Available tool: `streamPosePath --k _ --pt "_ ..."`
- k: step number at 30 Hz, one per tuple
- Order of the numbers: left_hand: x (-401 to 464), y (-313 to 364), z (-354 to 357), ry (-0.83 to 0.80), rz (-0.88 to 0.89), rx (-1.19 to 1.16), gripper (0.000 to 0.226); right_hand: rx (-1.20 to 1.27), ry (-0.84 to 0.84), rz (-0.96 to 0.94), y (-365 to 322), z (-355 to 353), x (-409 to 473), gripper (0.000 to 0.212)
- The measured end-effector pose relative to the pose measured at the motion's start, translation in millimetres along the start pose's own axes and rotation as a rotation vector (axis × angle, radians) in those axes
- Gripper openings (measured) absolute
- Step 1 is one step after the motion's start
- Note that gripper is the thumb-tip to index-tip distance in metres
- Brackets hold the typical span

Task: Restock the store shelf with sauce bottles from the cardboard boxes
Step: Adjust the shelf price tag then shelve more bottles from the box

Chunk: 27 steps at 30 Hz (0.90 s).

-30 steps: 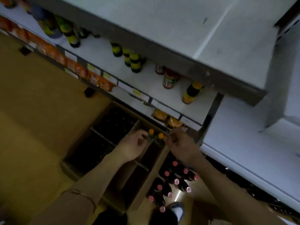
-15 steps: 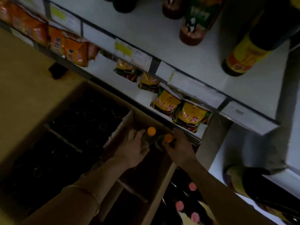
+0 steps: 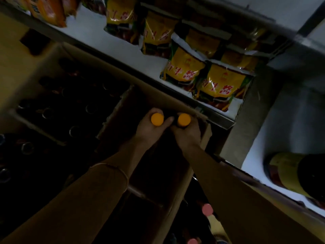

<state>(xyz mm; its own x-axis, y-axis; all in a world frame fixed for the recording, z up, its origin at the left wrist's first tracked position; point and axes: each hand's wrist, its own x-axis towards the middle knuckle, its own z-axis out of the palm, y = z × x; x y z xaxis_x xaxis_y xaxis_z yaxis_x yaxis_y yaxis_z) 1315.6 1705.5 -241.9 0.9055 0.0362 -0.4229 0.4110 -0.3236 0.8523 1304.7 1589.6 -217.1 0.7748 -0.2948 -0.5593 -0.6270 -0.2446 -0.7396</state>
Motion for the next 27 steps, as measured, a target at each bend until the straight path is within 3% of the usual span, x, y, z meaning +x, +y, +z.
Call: streamPosePath --k 4,7,10,13,16,19,27 --pt "-12 -7 2 0.116 -0.005 -0.003 0.019 -0.141 0.098 -0.183 7 11 6 0.011" --pt "-23 -3 -14 0.156 -0.078 0.090 0.027 -0.355 -0.022 -0.294 9 8 0 0.024" --pt "-41 10 -30 0.194 -0.122 0.139 0.025 -0.307 -0.048 -0.309 1 -1 -15 0.029" --pt "-64 29 -48 0.198 -0.119 0.097 0.009 -0.281 -0.056 -0.283 -15 -16 -43 0.026" --pt "-83 63 -72 0.287 -0.107 0.017 0.017 -0.250 -0.096 -0.348 -39 -34 -76 0.021" --pt "-109 111 -95 0.241 -0.031 -0.029 0.018 -0.177 -0.056 -0.390 -76 -56 -109 0.017" --pt "-214 266 -156 0.061 0.233 0.026 0.018 -0.049 -0.047 -0.584 -224 -148 -232 0.034"
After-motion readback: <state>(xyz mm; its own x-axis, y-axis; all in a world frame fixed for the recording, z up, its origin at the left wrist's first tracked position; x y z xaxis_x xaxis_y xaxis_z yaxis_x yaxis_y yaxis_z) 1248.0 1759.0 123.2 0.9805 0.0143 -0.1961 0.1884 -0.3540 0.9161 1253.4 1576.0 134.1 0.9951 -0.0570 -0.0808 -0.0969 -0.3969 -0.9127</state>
